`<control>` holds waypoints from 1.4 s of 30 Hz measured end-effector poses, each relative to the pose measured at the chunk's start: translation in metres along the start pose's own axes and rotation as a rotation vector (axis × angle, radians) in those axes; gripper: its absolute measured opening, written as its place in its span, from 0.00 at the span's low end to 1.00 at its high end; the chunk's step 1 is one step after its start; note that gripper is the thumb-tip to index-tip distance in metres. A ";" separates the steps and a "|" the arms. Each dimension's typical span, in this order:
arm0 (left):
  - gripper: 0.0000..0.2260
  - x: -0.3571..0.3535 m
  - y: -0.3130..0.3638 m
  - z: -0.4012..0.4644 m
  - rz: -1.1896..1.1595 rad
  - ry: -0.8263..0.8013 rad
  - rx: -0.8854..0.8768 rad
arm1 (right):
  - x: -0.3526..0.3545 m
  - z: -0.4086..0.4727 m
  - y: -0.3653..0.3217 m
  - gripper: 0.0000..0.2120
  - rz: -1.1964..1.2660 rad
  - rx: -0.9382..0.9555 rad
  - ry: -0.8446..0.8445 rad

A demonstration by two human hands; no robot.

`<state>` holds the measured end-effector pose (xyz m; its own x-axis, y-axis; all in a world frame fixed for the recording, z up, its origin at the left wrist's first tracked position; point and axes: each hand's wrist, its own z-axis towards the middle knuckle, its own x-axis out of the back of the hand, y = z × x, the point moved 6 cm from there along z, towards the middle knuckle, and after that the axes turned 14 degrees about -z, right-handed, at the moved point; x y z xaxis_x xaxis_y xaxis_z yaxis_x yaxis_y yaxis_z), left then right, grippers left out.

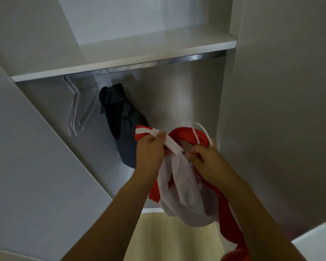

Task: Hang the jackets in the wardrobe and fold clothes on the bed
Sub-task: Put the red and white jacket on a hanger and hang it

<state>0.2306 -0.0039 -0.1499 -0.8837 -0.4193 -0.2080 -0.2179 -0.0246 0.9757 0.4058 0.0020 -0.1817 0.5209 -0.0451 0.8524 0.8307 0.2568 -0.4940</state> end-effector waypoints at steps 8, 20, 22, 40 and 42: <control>0.08 0.014 0.005 0.002 0.045 0.034 -0.024 | -0.001 0.007 -0.007 0.10 0.019 0.086 0.009; 0.08 0.008 0.016 -0.007 0.011 -0.015 -0.018 | -0.009 -0.008 -0.018 0.07 0.109 0.063 0.103; 0.08 0.009 0.017 -0.008 0.020 -0.007 -0.026 | -0.009 -0.011 -0.016 0.07 0.115 0.036 0.125; 0.09 0.004 0.027 -0.019 -0.005 -0.032 -0.064 | -0.017 -0.017 -0.009 0.05 0.460 -0.096 0.022; 0.09 0.003 0.026 -0.021 -0.010 -0.031 -0.063 | -0.022 -0.018 -0.009 0.08 0.521 -0.158 -0.014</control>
<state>0.2313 -0.0249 -0.1237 -0.8943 -0.3900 -0.2192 -0.2016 -0.0861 0.9757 0.3902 -0.0167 -0.1995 0.8698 0.0626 0.4894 0.4832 0.0930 -0.8706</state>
